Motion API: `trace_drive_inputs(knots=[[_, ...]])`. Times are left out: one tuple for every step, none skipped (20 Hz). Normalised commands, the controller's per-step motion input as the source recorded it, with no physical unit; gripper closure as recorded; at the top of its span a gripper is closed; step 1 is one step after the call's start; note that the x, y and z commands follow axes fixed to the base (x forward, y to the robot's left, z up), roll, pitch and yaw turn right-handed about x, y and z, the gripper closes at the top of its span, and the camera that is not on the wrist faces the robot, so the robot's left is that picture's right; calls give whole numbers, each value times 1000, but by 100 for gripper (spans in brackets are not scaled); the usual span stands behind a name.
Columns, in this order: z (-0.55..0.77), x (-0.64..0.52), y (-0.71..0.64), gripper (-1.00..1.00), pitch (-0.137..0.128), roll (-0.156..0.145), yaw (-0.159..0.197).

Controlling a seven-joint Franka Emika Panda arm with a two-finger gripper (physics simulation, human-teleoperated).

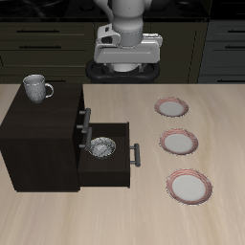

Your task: Open the top drawer

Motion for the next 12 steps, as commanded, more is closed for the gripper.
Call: trace_drive_inputs(knots=[[202, 265, -77, -100, -86, -41, 29], [91, 308, -73, -100, -22, -46, -21], [32, 329, 19, -100, 52, 13, -3], [119, 260, 9, -100, -49, 76, -37], [33, 244, -8, -100, -25, -32, 28], [-34, 231, 14, -100, 33, 48, -15], [103, 324, -20, -100, -42, 6, 43], [105, 293, 15, -100, -27, 51, -22], [163, 277, -51, -100, -54, -59, -25], [201, 440, 55, -100, -112, -60, 119], [135, 352, 26, -100, 5, 15, -9], [114, 197, -185, -100, 11, -58, -51]])
